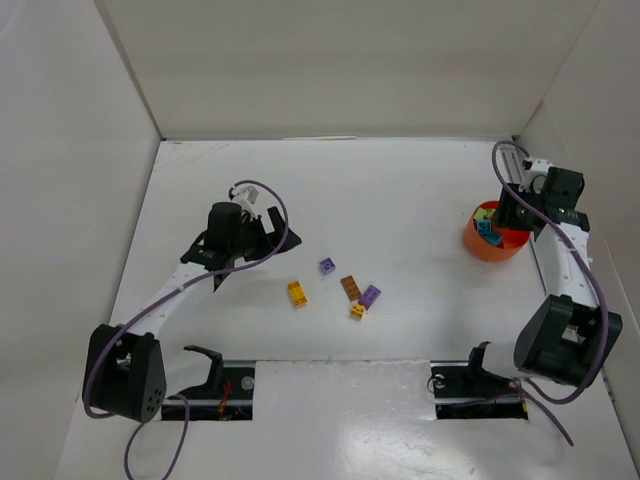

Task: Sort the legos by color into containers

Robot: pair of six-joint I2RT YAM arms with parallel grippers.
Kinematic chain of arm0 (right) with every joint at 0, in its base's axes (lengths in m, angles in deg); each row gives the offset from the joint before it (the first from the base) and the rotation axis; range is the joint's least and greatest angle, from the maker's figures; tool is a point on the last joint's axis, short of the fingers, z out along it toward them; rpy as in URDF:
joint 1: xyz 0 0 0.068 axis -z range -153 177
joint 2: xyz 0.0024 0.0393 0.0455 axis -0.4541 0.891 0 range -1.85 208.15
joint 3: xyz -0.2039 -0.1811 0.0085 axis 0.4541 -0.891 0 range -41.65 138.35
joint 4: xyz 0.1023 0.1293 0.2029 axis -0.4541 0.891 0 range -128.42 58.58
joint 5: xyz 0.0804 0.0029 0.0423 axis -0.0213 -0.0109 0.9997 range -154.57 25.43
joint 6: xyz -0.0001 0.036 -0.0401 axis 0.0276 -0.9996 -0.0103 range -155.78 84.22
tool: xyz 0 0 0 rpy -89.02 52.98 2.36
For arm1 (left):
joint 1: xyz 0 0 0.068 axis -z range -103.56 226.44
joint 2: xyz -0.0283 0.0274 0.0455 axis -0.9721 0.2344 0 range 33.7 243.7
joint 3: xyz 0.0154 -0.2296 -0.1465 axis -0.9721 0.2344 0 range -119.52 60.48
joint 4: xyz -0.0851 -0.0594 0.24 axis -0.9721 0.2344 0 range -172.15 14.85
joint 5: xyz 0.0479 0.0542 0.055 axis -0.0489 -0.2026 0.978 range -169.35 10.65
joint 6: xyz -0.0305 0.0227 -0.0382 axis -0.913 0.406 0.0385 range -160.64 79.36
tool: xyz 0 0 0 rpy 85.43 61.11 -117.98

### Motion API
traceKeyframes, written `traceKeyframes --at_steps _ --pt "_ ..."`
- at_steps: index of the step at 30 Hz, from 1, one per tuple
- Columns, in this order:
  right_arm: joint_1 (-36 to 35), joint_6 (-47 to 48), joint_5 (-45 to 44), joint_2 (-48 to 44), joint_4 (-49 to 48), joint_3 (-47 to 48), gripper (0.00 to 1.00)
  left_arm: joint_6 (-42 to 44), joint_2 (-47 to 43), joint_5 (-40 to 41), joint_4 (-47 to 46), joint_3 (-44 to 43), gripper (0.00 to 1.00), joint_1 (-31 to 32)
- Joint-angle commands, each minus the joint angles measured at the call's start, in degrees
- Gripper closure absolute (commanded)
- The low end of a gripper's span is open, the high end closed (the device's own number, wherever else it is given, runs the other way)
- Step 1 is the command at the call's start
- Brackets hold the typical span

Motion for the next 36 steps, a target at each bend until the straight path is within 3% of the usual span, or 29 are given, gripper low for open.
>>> traceKeyframes --at_steps 1,4,6,8,16,21,36 --pt "-4.5 3.7 -2.5 -4.5 2.0 4.6 0.46 -1.1 -4.2 0.5 1.3 0.7 0.0 -0.2" --pt "-17.1 7.2 -7.2 -4.5 4.9 7.1 0.45 -2.5 -7.7 2.4 3.5 1.3 0.0 -0.2" --pt "-29.5 7.2 -9.7 -3.5 4.9 7.1 0.45 -3.7 -10.5 4.9 6.6 1.3 0.0 -0.2" --pt "-39.3 5.6 -7.8 -2.4 1.7 6.2 0.45 -4.5 -12.3 6.7 8.8 1.3 0.0 -0.2" --pt "-62.6 -4.9 -11.0 9.5 -8.7 5.6 0.45 -8.8 -22.7 11.9 16.9 0.6 0.0 -0.2" --pt "-67.7 -8.5 -16.1 17.1 -10.4 5.7 0.45 -9.6 -27.6 11.1 18.6 2.4 0.0 -0.2" --pt "-71.8 -15.7 -19.2 22.1 -14.6 -2.1 0.42 -9.6 -31.2 10.6 21.7 3.5 0.0 -0.2"
